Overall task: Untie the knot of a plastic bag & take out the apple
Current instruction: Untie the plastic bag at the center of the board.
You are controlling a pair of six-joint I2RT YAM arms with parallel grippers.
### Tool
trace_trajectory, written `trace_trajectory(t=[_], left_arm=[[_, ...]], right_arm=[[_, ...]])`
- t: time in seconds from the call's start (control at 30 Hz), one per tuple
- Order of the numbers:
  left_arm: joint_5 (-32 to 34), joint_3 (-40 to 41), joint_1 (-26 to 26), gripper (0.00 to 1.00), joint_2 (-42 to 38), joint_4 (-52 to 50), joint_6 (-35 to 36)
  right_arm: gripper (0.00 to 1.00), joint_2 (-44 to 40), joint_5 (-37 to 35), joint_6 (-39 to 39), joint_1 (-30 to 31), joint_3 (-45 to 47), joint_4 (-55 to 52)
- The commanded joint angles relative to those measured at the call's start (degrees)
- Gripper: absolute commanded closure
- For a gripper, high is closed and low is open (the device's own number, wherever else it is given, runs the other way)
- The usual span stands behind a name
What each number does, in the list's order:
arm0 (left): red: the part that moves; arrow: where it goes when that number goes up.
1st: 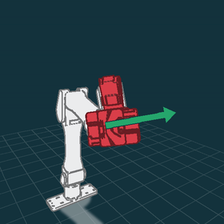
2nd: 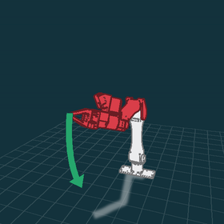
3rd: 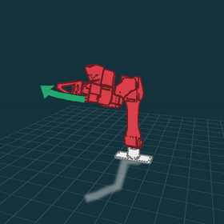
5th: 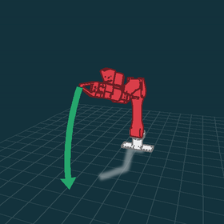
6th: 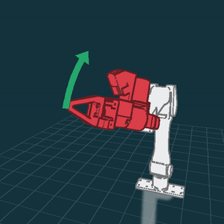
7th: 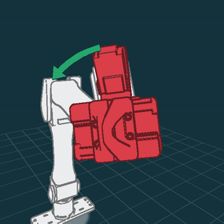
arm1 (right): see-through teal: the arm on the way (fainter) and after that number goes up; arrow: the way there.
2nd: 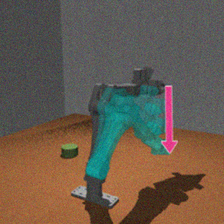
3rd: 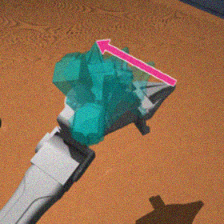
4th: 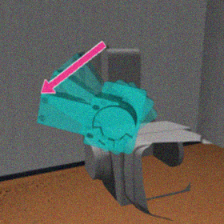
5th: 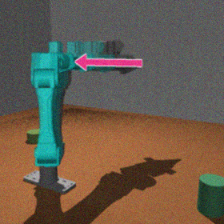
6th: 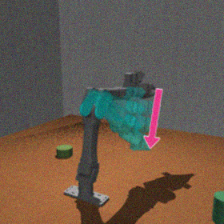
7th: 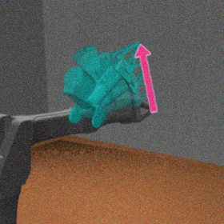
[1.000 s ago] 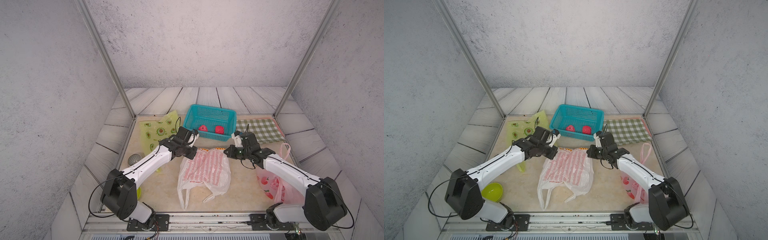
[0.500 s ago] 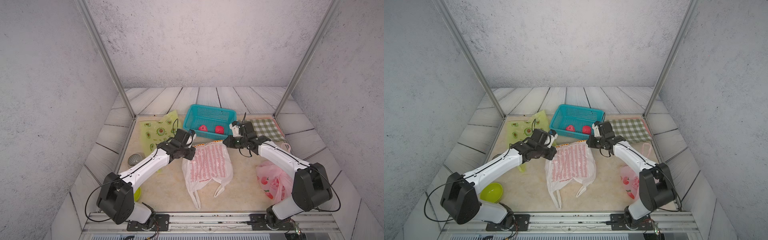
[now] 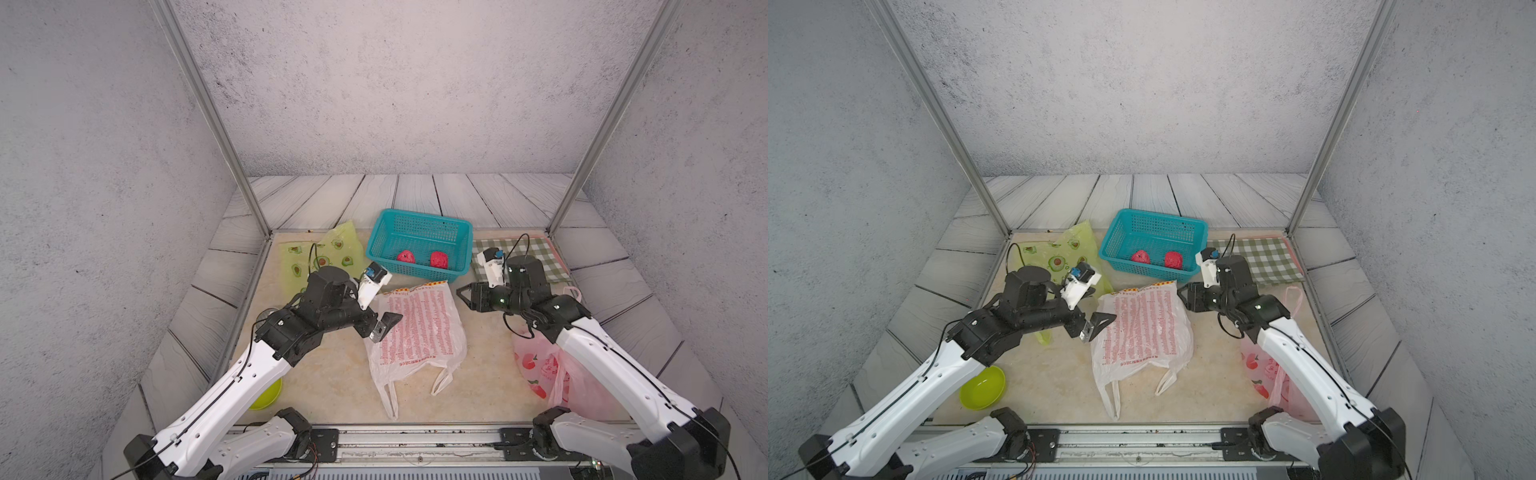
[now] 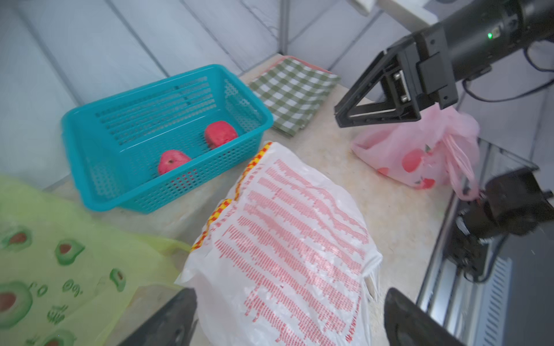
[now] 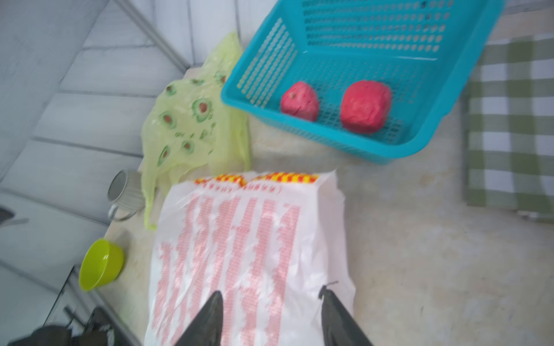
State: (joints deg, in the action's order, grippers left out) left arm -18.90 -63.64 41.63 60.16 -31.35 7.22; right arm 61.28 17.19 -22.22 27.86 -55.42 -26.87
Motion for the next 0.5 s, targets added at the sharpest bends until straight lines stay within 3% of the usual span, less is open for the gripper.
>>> trace_trajectory(t=[0.0, 0.1, 0.2, 0.37, 0.47], left_arm=[[3.17, -1.34, 8.92, 0.12, 5.39, -6.96, 16.45], [14.57, -0.98, 15.96, 0.18, 9.49, -8.06, 25.31], [20.86, 1.54, 19.92, 0.12, 11.39, -5.39, 30.34], [25.82, 2.23, 21.41, 0.11, 14.80, -4.91, 30.63], [27.16, 2.99, 23.03, 0.04, 17.09, -3.64, 29.43]], right_arm=[[0.47, -5.70, -0.88, 0.49, 6.08, 6.37, -5.51], [0.48, -14.03, -2.51, -3.22, 9.08, 12.07, -6.48], [0.49, -21.98, -2.18, -7.56, 9.35, 16.25, -7.92], [0.48, -29.01, -4.09, -10.28, 9.38, 17.95, -11.95], [0.45, -29.81, -4.36, -10.39, 9.39, 18.60, -12.33]])
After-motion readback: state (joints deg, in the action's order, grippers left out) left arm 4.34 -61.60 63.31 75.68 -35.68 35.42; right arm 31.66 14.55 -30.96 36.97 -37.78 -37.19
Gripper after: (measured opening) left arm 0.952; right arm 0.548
